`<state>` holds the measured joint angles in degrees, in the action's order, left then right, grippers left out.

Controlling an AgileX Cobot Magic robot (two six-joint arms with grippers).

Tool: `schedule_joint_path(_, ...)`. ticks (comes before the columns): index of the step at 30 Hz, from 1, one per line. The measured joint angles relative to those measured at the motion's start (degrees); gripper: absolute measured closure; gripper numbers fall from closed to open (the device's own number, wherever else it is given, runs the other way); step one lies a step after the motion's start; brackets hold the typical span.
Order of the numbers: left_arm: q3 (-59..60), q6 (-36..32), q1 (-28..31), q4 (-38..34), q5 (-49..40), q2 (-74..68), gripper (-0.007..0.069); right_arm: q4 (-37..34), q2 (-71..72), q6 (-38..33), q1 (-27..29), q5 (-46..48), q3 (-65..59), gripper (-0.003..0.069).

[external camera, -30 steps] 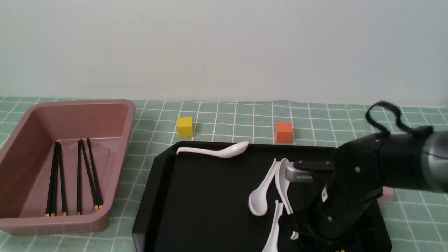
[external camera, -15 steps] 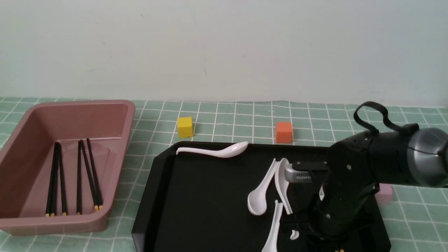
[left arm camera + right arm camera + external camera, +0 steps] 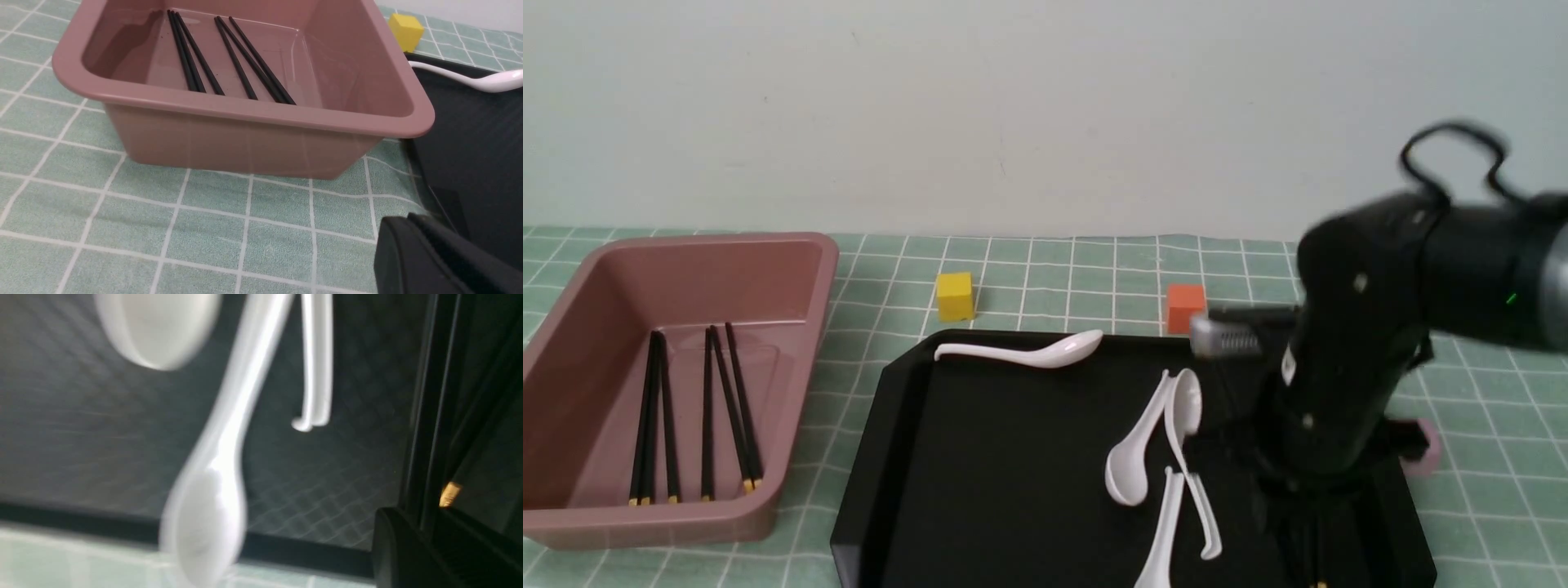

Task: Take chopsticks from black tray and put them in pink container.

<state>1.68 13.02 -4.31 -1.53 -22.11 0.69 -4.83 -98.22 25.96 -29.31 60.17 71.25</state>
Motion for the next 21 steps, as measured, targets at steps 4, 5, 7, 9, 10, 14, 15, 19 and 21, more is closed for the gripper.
schedule_joint_path(4, 0.00, 0.00, 0.00, 0.00, 0.00, 0.00, 0.0606, -4.65, 2.12, -0.64, -0.53, -0.36, 9.29, 0.0550)
schedule_joint_path(5, 0.00, 0.00, 0.00, 0.00, 0.00, 0.00, 0.0606, -6.17, 2.12, -1.43, -1.00, -1.81, 11.00, 0.0550)
schedule_joint_path(7, 0.00, 0.00, 0.00, 0.00, 0.00, 0.00, 0.0606, -10.77, 1.29, -4.68, -2.91, -7.35, 14.98, 0.0550)
schedule_joint_path(9, 0.00, 0.00, 0.00, 0.00, 0.00, 0.00, 0.0606, -16.59, -0.54, -9.71, -5.39, -14.48, 18.34, 0.0550)
schedule_joint_path(10, 0.00, 0.00, 0.00, 0.00, 0.00, 0.00, 0.0606, -17.23, -1.07, -10.32, -6.02, -15.26, 18.63, 0.0550)
schedule_joint_path(14, 0.00, 0.00, 0.00, 0.00, 0.00, 0.00, 0.0606, -33.18, -9.11, -27.15, -14.10, -33.18, 23.44, 0.0550)
schedule_joint_path(15, 0.00, 0.00, 0.00, 0.00, 0.00, 0.00, 0.0606, -37.09, -11.31, -31.43, -15.90, -36.85, 24.22, 0.0550)
schedule_joint_path(19, 0.00, 0.00, 0.00, 0.00, 0.00, 0.00, 0.0606, -52.36, -19.57, -47.37, -21.77, -48.60, 26.66, 0.0550)
schedule_joint_path(21, 0.00, 0.00, 0.00, 0.00, 0.00, 0.00, 0.0606, -57.26, -21.84, -52.33, -23.38, -52.22, 27.15, 0.0550)
